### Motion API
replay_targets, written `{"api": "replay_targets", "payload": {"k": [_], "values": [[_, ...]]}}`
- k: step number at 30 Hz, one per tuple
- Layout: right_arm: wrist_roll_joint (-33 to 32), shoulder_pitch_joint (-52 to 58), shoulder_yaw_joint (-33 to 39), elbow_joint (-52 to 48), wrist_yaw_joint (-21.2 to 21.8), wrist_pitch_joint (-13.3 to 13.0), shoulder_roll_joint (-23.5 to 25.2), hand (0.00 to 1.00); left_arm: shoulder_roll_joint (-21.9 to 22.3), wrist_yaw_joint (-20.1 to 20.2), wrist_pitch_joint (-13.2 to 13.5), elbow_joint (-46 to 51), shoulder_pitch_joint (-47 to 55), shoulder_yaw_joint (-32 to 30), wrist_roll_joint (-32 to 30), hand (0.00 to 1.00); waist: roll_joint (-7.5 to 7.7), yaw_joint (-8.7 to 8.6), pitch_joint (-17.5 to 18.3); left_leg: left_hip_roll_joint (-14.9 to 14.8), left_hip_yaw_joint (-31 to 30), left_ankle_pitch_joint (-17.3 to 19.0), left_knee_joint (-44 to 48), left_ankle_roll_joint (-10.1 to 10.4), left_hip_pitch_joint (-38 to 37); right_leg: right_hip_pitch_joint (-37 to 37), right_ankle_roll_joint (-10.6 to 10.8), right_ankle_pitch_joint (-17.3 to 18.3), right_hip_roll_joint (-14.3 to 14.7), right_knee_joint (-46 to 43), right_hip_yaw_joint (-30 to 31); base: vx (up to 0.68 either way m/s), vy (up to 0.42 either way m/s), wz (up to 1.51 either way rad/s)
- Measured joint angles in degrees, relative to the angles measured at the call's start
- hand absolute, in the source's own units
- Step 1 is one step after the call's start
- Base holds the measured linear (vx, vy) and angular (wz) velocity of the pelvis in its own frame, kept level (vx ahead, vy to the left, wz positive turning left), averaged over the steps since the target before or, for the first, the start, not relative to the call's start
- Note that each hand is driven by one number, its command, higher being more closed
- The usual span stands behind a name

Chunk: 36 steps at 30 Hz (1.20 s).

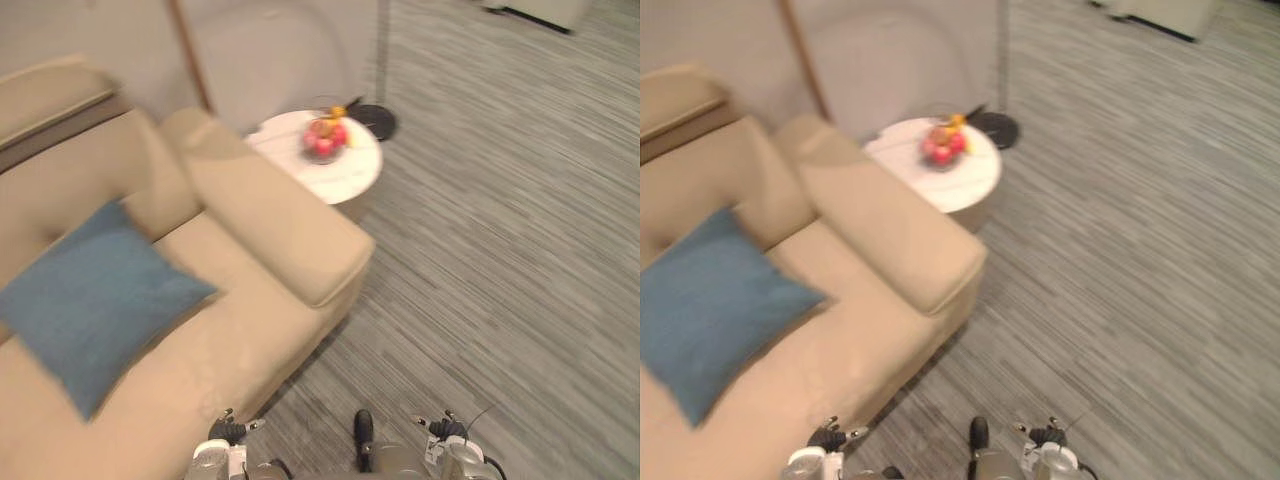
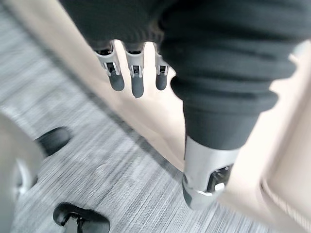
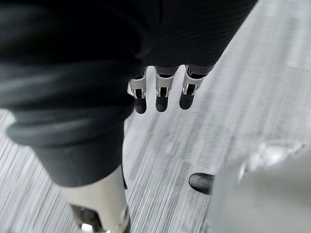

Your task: Pick up cushions and gather them together orderly.

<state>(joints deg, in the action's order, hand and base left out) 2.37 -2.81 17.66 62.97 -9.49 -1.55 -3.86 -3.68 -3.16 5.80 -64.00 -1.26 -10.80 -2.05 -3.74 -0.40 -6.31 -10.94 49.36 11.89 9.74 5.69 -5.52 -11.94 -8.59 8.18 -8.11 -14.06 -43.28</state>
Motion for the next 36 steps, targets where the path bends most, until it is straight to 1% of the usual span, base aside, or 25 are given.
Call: {"api": "replay_targets", "payload": {"k": [1, 4, 6, 7, 8, 9, 11, 12, 13, 14, 16, 17, 19, 20, 21, 23, 25, 26, 27, 29, 30, 32, 34, 35, 36], "values": [[0.02, -0.79, 0.05, 0.96, 0.0, 0.08, 0.29, 0.0, -0.07, 0.0, -0.1, 0.2, 0.16, -0.04, -0.02, 0.0, 0.78, 0.89, -0.17, 0.68, 3.9, -0.21, -0.75, 0.37, -1.43, -0.32, 1.99, 0.22, -1.51, -1.97, -2.25, 0.05, -0.094, -1.81], [-0.01, -1.37, 0.09, 0.95, -0.14, 0.2, 0.12, 0.0, -0.34, 0.05, -1.3, -2.22, 0.24, 0.15, -0.13, 0.0, 0.69, 0.19, -0.43, -0.85, 5.3, -0.18, 2.87, 0.36, -3.56, -1.4, 2.29, 0.1, 1.43, -2.29, 4.22, 0.11, -0.252, -1.51], [-0.02, -0.11, -0.27, 0.98, -0.41, 0.25, -0.42, 0.0, 0.0, 0.11, -1.22, -2.16, -0.3, 0.66, -0.19, 0.0, 1.06, 0.02, -0.57, -7.98, 2.8, 0.54, 18.92, -1.02, -0.76, -0.18, 2.31, 0.43, 4.55, -0.67, 9.25, 0.13, -0.221, -1.04], [-0.04, -0.12, -0.6, 1.01, -0.5, 0.29, -0.66, 0.0, 0.12, 0.12, -1.2, -2.03, -0.3, 0.66, -0.2, 0.0, 0.9, 0.16, -0.49, -9.91, 0.92, 1.28, 23.58, -2.11, 0.64, 0.0, 2.39, 0.7, 5.45, -0.14, 10.36, 0.1, -0.159, -1.3], [-0.05, -0.74, -1.23, 1.08, -0.62, 0.34, -0.81, 0.0, 0.39, 0.1, -1.11, -1.91, -0.29, 0.63, -0.2, 0.0, 0.51, 0.41, -0.55, -12.57, -6.19, 4.09, 33.35, -5.17, 5.1, 0.06, 1.36, 0.84, 8.03, 0.42, 14.02, 0.13, -0.119, -1.62], [-0.06, -1.66, -2.22, 1.81, -0.76, 0.4, -1.22, 0.0, 0.47, 0.1, -1.19, -1.97, -0.03, 0.7, -0.2, 0.0, 0.57, 0.89, -0.9, -10.41, -16.33, 6.46, 36.71, -3.38, 9.52, 0.37, -0.02, 0.57, 9.69, 0.57, 17.58, 0.12, -0.092, -1.74], [-0.05, -2.72, -2.13, 3.32, -0.76, 0.56, -1.29, 0.0, 0.74, 0.15, -1.05, -0.71, 0.3, 1.05, -0.1, 0.0, 0.72, 1.81, -2.39, -4.87, -28.13, 8.23, 35.33, -0.94, 12.59, 4.09, 0.09, -0.09, 11.46, 2.32, 22.37, 0.12, -0.021, -1.5], [-0.05, -2.55, -2.13, 3.52, -0.78, 0.59, -1.24, 0.0, 0.64, 0.14, -0.96, -0.45, 0.29, 1.38, -0.09, 0.0, 0.79, 2.22, -2.44, -3.6, -29.96, 8.38, 34.18, -0.75, 13.26, 4.7, 0.23, -0.37, 11.6, 2.56, 23.51, 0.15, 0.024, -1.53], [-0.04, -2.19, -2.12, 3.56, -0.79, 0.57, -1.1, 0.0, 0.63, 0.19, -0.73, 0.14, 0.29, 2.73, -0.09, 0.0, 1.45, 2.7, -2.87, 0.35, -34.77, 8.49, 29.23, -0.58, 15.14, 6.08, 0.76, -0.69, 11.85, 3.48, 27.03, 0.17, 0.072, -1.51], [-0.03, -2.44, -2.03, 2.96, -0.92, 0.53, -1.02, 0.0, 1.11, 0.33, -0.1, 0.54, 0.09, 2.91, -0.06, 0.0, 0.78, 2.89, -2.97, 3.5, -38.88, 8.47, 24.43, -0.6, 18.01, 6.65, 1.89, -0.91, 12.66, 4.46, 31.85, 0.17, 0.089, -1.6], [-0.03, -3.17, -1.67, 2.88, -1.22, 0.43, -1.18, 0.0, 1.83, 0.83, 0.15, 1.17, -0.18, 2.87, -0.05, 0.0, 0.41, 3.91, -3.64, 6.09, -44.17, 7.2, 18.56, -0.25, 19.81, 6.95, 3.17, -1.63, 13.24, 5.73, 36.57, 0.15, 0.138, -1.75], [-0.03, -3.49, -0.33, 2.89, -1.47, 0.43, -1.11, 0.0, 2.4, 1.0, 0.2, 1.46, -0.22, 2.81, -0.1, 0.0, -0.6, 4.99, -3.76, 7.73, -49.19, 2.85, 11.08, -0.28, 20.45, 6.92, 4.11, -2.26, 13.66, 6.79, 41.11, 0.17, 0.192, -2.17], [-0.01, -2.82, 0.45, 2.87, -1.65, 0.51, -0.86, 0.0, 2.44, 1.04, 0.15, 1.32, 0.02, 2.74, -0.28, 0.0, -1.28, 5.36, -3.35, 7.84, -49.31, -1.89, 9.18, -1.94, 18.97, 7.32, 5.03, -2.27, 14.4, 7.21, 44.99, 0.21, 0.192, -1.59], [0.0, -2.0, 1.85, 2.56, -1.67, 0.54, 0.17, 0.0, 2.18, 1.02, 0.04, 1.14, -0.04, 1.8, -0.84, 0.0, -1.49, 5.23, -3.1, 7.64, -46.31, -2.27, 8.39, -3.83, 17.02, 8.5, 6.42, -1.58, 13.98, 7.21, 47.21, 0.23, 0.175, -0.89], [0.01, -1.69, 2.48, 2.42, -1.67, 0.56, 0.48, 0.0, 2.27, 1.02, -0.01, 1.1, -0.05, 1.54, -1.2, 0.0, -1.29, 5.16, -3.17, 7.42, -45.18, -1.96, 8.35, -4.17, 16.6, 8.56, 6.87, -1.15, 13.62, 6.8, 47.13, 0.28, 0.2, -1.11], [0.0, 0.15, 4.78, 0.61, -1.69, 0.61, 1.69, 0.0, 2.02, 1.01, -0.03, 1.53, -0.32, 0.64, -1.44, 0.0, 0.52, 6.06, -3.43, 6.94, -38.54, 0.45, 8.74, -5.39, 13.74, 5.78, 10.03, 2.29, 9.62, -0.48, 41.82, 0.24, 0.193, -1.13], [0.0, 0.36, 4.74, 0.37, -1.68, 0.53, 1.69, 0.0, 1.71, 1.0, -0.36, 1.44, -0.46, 0.73, -1.82, 0.0, 1.06, 6.05, -3.48, 6.62, -35.26, 1.3, 9.45, -5.93, 12.51, 3.17, 11.73, 3.23, 8.35, -5.94, 39.53, 0.17, 0.112, -1.02], [0.0, 0.05, 4.64, -0.19, -1.62, 0.46, 1.8, 0.0, 1.45, 0.87, -0.55, 1.4, -0.48, 0.91, -1.88, 0.0, 1.5, 6.07, -3.67, 6.34, -31.32, 1.7, 9.3, -6.61, 10.87, -1.0, 13.81, 3.88, 5.57, -13.96, 33.76, 0.16, 0.079, -1.01], [0.01, 0.02, 4.61, -0.23, -1.59, 0.46, 1.8, 0.0, 1.21, 0.82, -0.63, 1.41, -0.48, 1.22, -1.86, 0.0, 1.54, 6.06, -3.75, 6.32, -30.65, 1.82, 9.23, -6.77, 10.42, -1.67, 13.84, 4.04, 4.67, -15.13, 31.82, 0.13, 0.028, -0.92], [0.08, 0.03, 4.75, -0.31, -1.54, 0.5, 1.51, 0.0, 0.88, 0.71, -1.06, 1.42, -0.45, 2.48, -1.84, 0.0, 1.63, 5.66, -3.86, 5.8, -28.44, 2.59, 8.56, -6.43, 8.08, -1.99, 11.09, 4.54, 0.69, -16.23, 22.62, 0.14, -0.024, -0.62], [0.18, -0.28, 4.79, -0.48, -1.49, 0.46, 1.32, 0.0, 0.47, 0.61, -1.17, 1.42, -0.88, 2.9, -1.84, 0.0, 1.21, 5.5, -4.15, 4.36, -27.82, 4.25, 7.29, -5.28, 6.3, -2.23, 11.03, 4.5, 0.16, -15.2, 18.95, 0.21, -0.123, -0.82], [0.07, -1.69, 4.61, 0.45, -1.48, 0.47, 1.46, 0.0, -1.36, 0.51, -1.24, 1.28, -1.62, 3.81, -1.83, 0.0, 1.8, 4.49, -4.94, 2.11, -26.02, 4.78, 4.62, -3.17, 4.75, -6.18, 11.2, 2.64, -0.06, -9.44, 17.96, 0.25, -0.252, -0.68], [-0.14, -2.04, 4.95, 0.82, -1.57, 0.45, 1.45, 0.0, -2.4, 0.37, -1.24, 0.82, -2.02, 5.78, -1.83, 0.0, 3.13, 3.33, -5.24, 2.47, -25.53, 4.01, 2.3, -1.48, 3.0, -6.62, 11.34, -1.39, -0.94, -4.21, 18.16, 0.24, -0.243, -0.23], [-0.14, -1.84, 5.22, 1.04, -1.61, 0.51, 0.95, 0.0, -2.76, 0.07, -1.24, 0.26, -2.39, 6.31, -1.95, 0.0, 3.94, 2.96, -5.13, 2.31, -25.52, 4.33, 0.75, 0.36, 0.85, -7.17, 8.01, -5.15, -0.64, -4.52, 18.77, 0.22, -0.18, -0.25], [-0.13, -1.82, 5.35, 1.03, -1.65, 0.51, 0.62, 0.0, -2.33, -0.04, -1.25, 0.12, -2.54, 6.27, -2.21, 0.0, 3.49, 2.86, -5.15, 1.63, -25.71, 4.36, 0.48, 0.41, 0.39, -7.32, 7.41, -4.13, -0.16, -5.54, 18.95, 0.34, -0.32, -0.37]]}}
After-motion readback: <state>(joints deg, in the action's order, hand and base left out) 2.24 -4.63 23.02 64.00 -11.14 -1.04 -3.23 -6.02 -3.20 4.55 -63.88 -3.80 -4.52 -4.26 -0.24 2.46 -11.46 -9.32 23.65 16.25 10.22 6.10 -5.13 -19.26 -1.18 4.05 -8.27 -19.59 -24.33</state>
